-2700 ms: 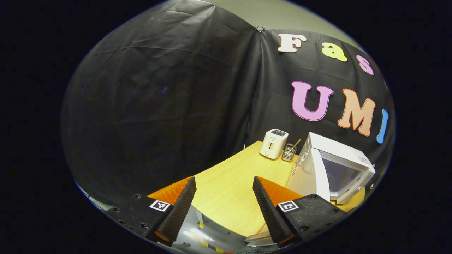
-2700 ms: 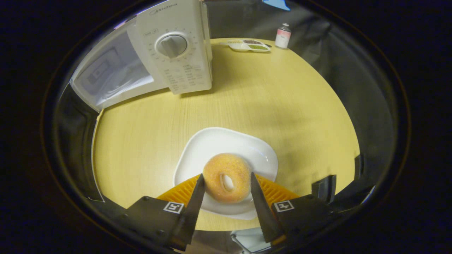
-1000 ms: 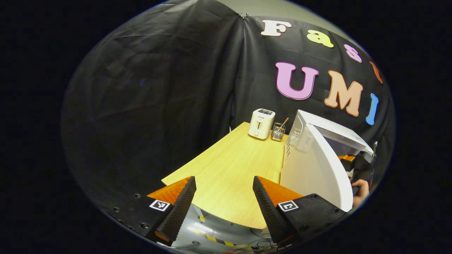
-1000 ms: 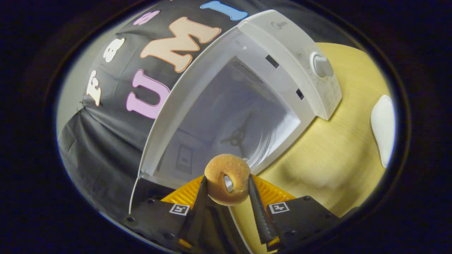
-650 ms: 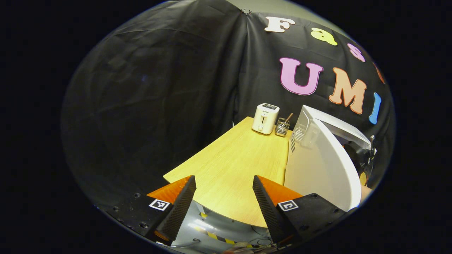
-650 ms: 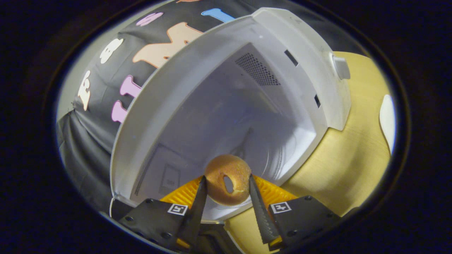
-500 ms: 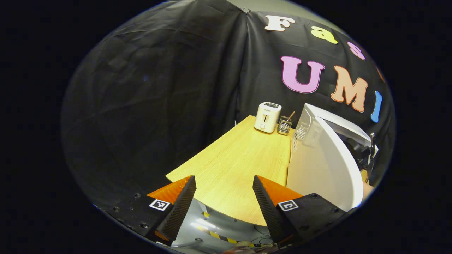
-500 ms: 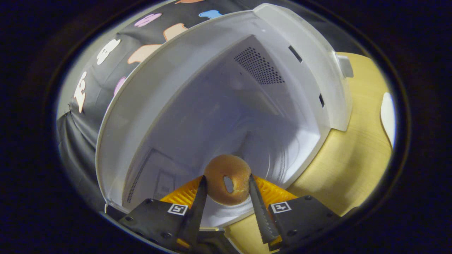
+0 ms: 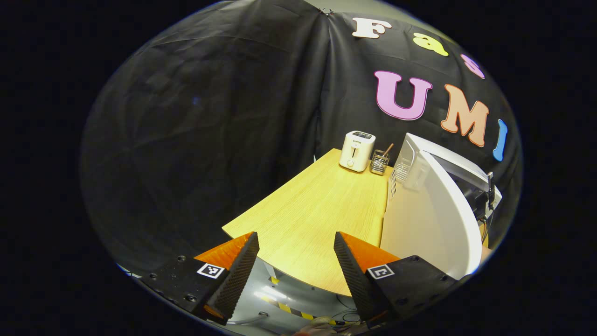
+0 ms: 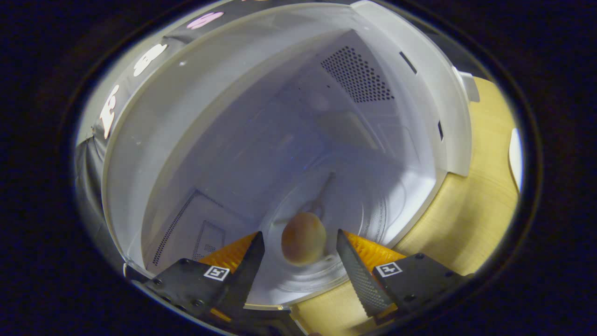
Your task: Open the microwave oven with the left hand, put the food in, and close the microwave oven.
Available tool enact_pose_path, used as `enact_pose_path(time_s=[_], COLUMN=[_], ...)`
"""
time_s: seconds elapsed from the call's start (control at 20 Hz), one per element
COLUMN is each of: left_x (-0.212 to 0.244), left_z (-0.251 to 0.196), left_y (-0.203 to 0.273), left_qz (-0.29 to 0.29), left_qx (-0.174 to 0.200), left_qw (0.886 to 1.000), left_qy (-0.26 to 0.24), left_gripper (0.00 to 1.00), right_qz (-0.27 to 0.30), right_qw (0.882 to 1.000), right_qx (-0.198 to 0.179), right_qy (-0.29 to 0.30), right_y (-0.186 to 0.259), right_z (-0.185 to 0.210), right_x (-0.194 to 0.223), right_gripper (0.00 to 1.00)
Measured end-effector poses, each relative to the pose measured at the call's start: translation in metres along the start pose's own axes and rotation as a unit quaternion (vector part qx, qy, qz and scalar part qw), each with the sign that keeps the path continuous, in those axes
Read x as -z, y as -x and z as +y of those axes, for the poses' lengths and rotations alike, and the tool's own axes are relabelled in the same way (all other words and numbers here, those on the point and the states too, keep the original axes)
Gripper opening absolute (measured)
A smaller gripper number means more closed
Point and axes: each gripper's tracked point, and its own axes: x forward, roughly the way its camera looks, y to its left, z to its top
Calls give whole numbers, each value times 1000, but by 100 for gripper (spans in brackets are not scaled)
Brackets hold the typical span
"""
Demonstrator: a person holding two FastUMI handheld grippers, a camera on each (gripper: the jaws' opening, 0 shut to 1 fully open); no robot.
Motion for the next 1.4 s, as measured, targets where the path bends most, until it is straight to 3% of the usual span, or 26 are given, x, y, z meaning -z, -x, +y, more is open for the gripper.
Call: enact_pose_path(time_s=[0.05,0.2,0.25,0.3,0.45,0.5,0.55,0.6,0.65,0.7,0.75,0.8,0.85,0.9,0.95,1.0,1.1,1.3,1.4], left_x=[0,1,1,2,1,1,1,1,0,-2,-2,-1,-1,-2,-4,-4,-5,-6,-7], left_z=[-2,-9,-11,-12,-17,-18,-21,-22,-26,-29,-32,-36,-39,-43,-46,-49,-47,-59,-65], left_y=[0,2,3,2,6,7,8,9,10,12,14,15,16,17,18,19,22,30,32], left_qz=[0,0,0,-1,-5,-7,-9,-11,-14,-19,-20,-21,-22,-25,-32,-36,-40,-49,-53], left_qx=[1,13,18,21,33,38,42,46,54,64,73,82,90,96,100,105,95,120,134], left_qw=[1000,1000,1000,1000,999,999,999,999,998,998,997,996,996,995,994,993,993,988,986], left_qy=[1,8,10,12,15,14,11,7,3,0,-2,-7,-12,-19,-28,-38,-57,-79,-84], left_gripper=[96,95,96,95,95,95,94,93,89,88,80,74,72,63,43,40,4,0,0], right_qz=[-3,2,1,2,3,2,2,2,4,9,16,22,27,27,30,36,43,30,25], right_qw=[1000,1000,999,999,997,996,994,993,991,989,988,986,983,980,977,973,967,956,957], right_qx=[1,0,0,-3,-17,-23,-29,-37,-46,-53,-53,-54,-55,-58,-64,-68,-76,-77,-72], right_qy=[5,22,33,43,76,90,104,115,126,135,146,159,173,187,203,217,238,280,281], right_y=[2,10,14,19,39,46,54,63,73,82,90,98,107,113,121,130,144,172,187], right_z=[-2,-8,-11,-12,-14,-13,-13,-11,-10,-11,-14,-19,-23,-28,-31,-35,-42,-59,-69], right_x=[-3,-7,-9,-10,-12,-14,-16,-17,-18,-17,-16,-17,-18,-21,-23,-24,-30,-58,-70], right_gripper=[91,90,98,90,90,98,90,90,98,98,98,90,90,98,98,98,98,98,99])
